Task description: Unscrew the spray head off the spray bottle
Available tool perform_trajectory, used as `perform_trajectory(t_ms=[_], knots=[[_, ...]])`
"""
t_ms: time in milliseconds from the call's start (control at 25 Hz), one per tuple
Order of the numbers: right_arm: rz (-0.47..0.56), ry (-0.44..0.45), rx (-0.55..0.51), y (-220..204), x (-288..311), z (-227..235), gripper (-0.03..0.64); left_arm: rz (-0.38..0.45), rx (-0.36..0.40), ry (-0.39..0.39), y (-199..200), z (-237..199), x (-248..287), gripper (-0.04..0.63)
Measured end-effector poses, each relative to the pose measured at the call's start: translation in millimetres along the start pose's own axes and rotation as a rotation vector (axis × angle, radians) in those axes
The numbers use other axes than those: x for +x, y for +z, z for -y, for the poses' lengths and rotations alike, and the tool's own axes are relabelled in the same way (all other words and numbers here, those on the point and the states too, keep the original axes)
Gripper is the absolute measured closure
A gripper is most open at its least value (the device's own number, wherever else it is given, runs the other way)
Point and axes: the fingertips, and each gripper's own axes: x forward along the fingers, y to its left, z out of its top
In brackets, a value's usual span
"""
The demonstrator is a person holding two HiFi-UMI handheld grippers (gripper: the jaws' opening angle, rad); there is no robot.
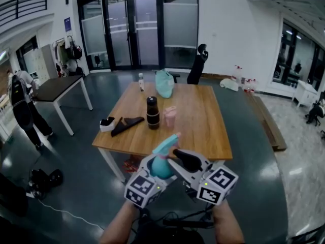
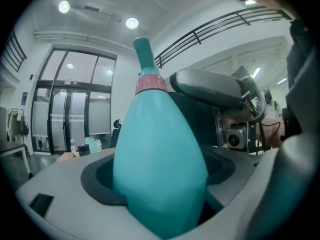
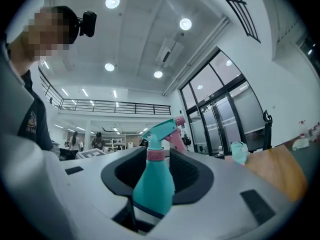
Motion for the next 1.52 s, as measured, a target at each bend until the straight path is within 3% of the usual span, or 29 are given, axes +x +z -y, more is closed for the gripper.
perform_trajectory(t_ms=[440,800,1240,1360,1520], knots=[[-0.014,0.004,-0.001,-8,7,-6,0.466,-0.035,0.082,0.007,-8,7,0,0.153],[-0.006,0.022,-0.046,-6,-4,-9,0.485,-0.031,0.097,-0.082,-6,22,-2,0.156],[-0.003,0.209,0.001,-6,-13,-24,0.482,-0.014,0.045,-0.384,-4,53,-19,0.16],[-0.017,0.166,-0.003,-7,-11,-18,0.472,-0.014,0.036,-0.322,-4,45,-15,0.158],[-0.028,0.055,0.009,-8,-8,-2,0.469,-0.016,0.004,-0.133,-8,15,-7,0.158]])
